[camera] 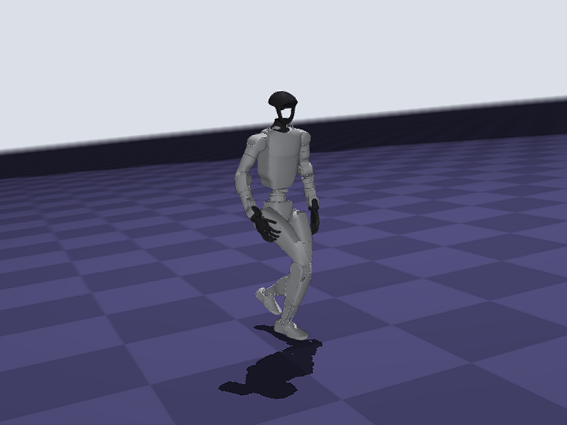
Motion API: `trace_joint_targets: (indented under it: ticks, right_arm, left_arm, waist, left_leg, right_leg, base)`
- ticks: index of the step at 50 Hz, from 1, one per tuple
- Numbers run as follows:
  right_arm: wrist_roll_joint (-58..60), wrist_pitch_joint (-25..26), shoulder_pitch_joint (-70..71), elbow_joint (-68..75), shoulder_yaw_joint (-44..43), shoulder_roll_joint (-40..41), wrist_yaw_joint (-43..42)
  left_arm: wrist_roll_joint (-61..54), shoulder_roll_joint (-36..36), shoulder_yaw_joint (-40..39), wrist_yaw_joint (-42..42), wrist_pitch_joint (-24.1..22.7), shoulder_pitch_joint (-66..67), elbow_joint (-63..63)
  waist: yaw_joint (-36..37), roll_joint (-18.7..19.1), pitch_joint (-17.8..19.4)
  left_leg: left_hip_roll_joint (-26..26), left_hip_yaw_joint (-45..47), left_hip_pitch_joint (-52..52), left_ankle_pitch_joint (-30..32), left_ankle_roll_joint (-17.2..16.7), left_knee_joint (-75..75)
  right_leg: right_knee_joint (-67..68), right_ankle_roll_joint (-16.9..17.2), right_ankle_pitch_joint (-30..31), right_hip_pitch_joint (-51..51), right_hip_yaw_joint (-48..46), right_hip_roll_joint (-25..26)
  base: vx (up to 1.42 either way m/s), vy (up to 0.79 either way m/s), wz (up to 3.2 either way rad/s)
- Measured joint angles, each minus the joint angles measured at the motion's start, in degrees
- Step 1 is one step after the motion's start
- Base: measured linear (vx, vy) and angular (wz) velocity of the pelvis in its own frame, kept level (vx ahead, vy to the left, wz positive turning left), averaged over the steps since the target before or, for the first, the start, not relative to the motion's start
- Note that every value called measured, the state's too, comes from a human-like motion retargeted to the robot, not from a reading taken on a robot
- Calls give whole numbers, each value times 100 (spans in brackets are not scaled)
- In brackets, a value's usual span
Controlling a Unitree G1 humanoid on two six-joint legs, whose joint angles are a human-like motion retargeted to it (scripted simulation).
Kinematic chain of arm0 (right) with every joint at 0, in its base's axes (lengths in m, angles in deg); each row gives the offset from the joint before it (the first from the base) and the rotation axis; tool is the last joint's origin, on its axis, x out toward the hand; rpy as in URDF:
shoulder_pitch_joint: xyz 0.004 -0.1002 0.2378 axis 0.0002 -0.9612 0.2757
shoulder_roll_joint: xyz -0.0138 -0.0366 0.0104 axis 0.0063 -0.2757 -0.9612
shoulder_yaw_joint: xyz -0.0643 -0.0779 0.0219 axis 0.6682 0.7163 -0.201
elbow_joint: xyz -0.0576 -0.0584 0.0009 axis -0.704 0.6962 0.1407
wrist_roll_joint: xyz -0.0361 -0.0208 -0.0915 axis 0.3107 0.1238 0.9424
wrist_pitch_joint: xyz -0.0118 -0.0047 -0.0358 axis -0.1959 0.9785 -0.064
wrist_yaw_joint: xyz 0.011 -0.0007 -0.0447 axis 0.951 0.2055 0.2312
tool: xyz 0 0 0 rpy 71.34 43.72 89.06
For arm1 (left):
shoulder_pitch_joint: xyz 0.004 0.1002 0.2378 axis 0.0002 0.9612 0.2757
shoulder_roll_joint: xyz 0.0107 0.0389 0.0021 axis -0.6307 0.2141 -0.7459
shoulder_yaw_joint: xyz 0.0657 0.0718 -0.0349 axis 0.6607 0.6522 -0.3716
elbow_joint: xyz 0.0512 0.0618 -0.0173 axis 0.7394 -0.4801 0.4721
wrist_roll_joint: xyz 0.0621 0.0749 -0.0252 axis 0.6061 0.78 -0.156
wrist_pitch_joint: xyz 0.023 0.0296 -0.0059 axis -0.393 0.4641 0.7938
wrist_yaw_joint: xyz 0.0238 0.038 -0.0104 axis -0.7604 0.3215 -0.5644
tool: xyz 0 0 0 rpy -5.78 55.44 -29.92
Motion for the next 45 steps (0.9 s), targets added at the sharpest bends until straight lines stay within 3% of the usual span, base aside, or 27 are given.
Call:
trace_joint_targets:
  ticks: [4, 8, 12, 17, 23, 30, 35, 39, 42, 45]
  right_arm:
    - [-19, 169, 51, 664, -246, -183, 84]
    - [217, 267, 87, 1057, -426, -252, 77]
    - [423, 256, -31, 881, -524, -136, -10]
    - [608, 153, -260, 213, -594, 129, -247]
    - [812, 33, -303, -551, -506, 304, -450]
    - [581, -2, -188, -1531, -227, 335, -87]
    - [-34, 27, -145, -2852, -101, 222, 491]
    - [-807, 261, -307, -4279, -100, 47, 1056]
    - [-1525, 498, -527, -5376, -47, -95, 1547]
    - [-2237, 735, -734, -6235, 57, -235, 2085]
  left_arm:
    - [184, 95, -338, 400, 243, 668, -674]
    - [429, 123, -475, 764, 374, 1174, -624]
    - [678, 142, -416, 1071, 384, 1495, -188]
    - [830, 182, -164, 1199, 258, 1691, 557]
    - [762, 211, 89, 1073, 82, 1650, 1676]
    - [72, -12, -80, 1040, -77, 1459, 3723]
    - [-733, -357, -512, 1148, -293, 1378, 5929]
    - [-1718, -776, -869, 1428, -301, 1368, 7836]
    - [-2586, -1079, -1167, 1633, -262, 1415, 9098]
    - [-3371, -1310, -1486, 1816, -240, 1482, 9998]
  waist:
    - [275, 194, -8]
    - [550, 247, -14]
    - [772, 182, -88]
    - [890, 32, -209]
    - [827, -168, -229]
    - [962, -399, -12]
    - [1348, -522, 23]
    - [1338, -723, -70]
    - [1171, -897, -243]
    - [1037, -938, -497]
  left_leg:
    - [343, 48, -480, 583, -42, 1335]
    - [486, 126, -1218, 439, 296, 2186]
    - [154, 211, -2074, -77, 607, 2001]
    - [-705, 181, -2895, -311, 670, 429]
    - [-1902, -462, -3423, 610, 279, -1301]
    - [-3099, -1770, -3506, 1916, -525, -1507]
    - [-3250, -2567, -3209, 2334, -1004, -1037]
    - [-3239, -2397, -2915, 2171, -877, -802]
    - [-2944, -1741, -2722, 1999, -553, -904]
    - [-2292, -882, -2498, 1890, -281, -1202]
  right_leg:
    - [248, -507, -738, 350, -272, 83]
    - [232, -818, -1328, 796, -299, 220]
    - [-92, -854, -1519, 1355, -152, 373]
    - [-715, -647, -1357, 2180, 259, 519]
    - [-1109, -742, -1582, 2887, 721, 668]
    - [-764, -1049, -1967, 3595, 1703, 1134]
    - [-205, -1087, -2050, 3927, 2781, 1578]
    - [329, -821, -1859, 3952, 2732, 1024]
    - [835, -624, -1336, 3583, 2098, 24]
    - [1211, -793, -923, 2946, 1202, -1177]
  base:
    - [53, -23, -11]
    - [54, -21, -20]
    - [54, -18, -36]
    - [52, -17, -42]
    - [42, -17, -54]
    - [34, -12, -124]
    - [42, -4, -258]
    - [48, 7, -241]
    - [44, 15, -267]
    - [37, 21, -316]
